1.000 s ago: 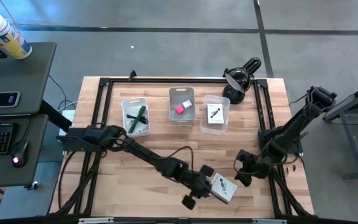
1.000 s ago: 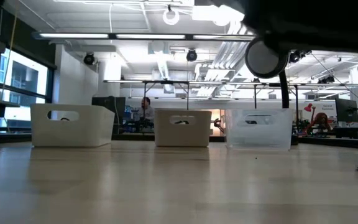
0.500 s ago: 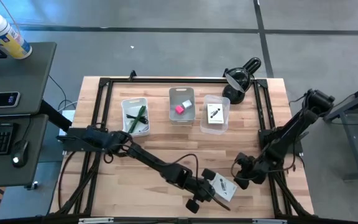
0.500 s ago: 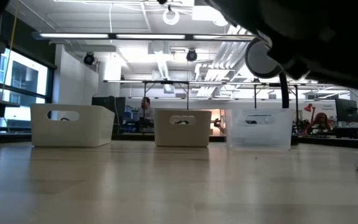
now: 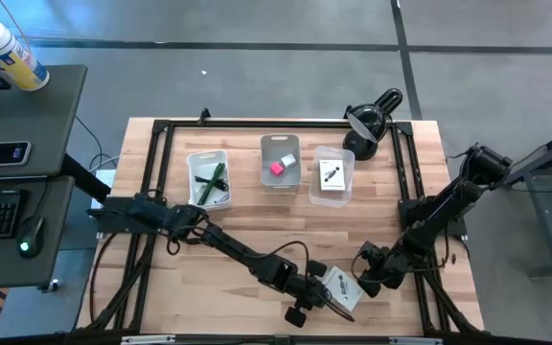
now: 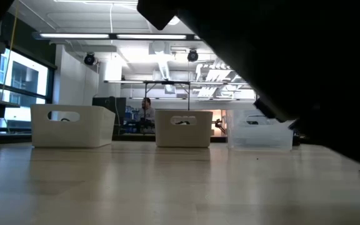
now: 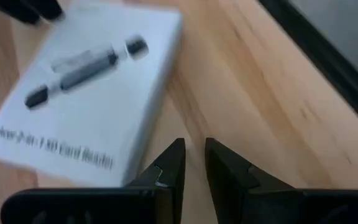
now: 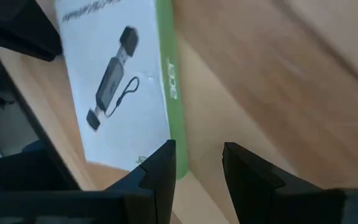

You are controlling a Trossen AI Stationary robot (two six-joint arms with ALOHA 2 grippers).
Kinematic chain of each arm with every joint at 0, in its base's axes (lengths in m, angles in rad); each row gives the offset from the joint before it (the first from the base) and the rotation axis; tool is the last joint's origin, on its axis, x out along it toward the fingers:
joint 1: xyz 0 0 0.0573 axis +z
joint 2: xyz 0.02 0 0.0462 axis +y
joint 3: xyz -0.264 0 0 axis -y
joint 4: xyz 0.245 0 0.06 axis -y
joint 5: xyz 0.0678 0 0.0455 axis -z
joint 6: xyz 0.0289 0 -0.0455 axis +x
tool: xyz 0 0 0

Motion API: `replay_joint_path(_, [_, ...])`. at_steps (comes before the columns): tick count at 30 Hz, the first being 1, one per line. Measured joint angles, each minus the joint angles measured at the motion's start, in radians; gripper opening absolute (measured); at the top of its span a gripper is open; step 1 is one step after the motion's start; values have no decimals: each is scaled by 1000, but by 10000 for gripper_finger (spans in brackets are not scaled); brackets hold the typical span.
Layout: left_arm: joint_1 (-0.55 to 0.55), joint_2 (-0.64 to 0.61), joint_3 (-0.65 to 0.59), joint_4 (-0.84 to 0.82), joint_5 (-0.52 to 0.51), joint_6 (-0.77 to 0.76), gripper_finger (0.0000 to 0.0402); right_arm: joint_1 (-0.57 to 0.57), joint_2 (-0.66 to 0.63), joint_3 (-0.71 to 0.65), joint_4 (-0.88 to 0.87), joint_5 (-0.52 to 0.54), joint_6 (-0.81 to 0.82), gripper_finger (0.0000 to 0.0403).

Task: Pick and place items into bin
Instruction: Put the card reader box into the transparent bin

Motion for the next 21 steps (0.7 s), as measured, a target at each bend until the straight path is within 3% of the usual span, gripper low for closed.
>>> replay_joint_path(12, [9,5,3,-27,-39,-63,51,-93,53,0,153,32,-74,123])
replay_joint_path(21, [36,-1,6,-107,-36,-107,51,-179,52,0,206,-5,-149,123])
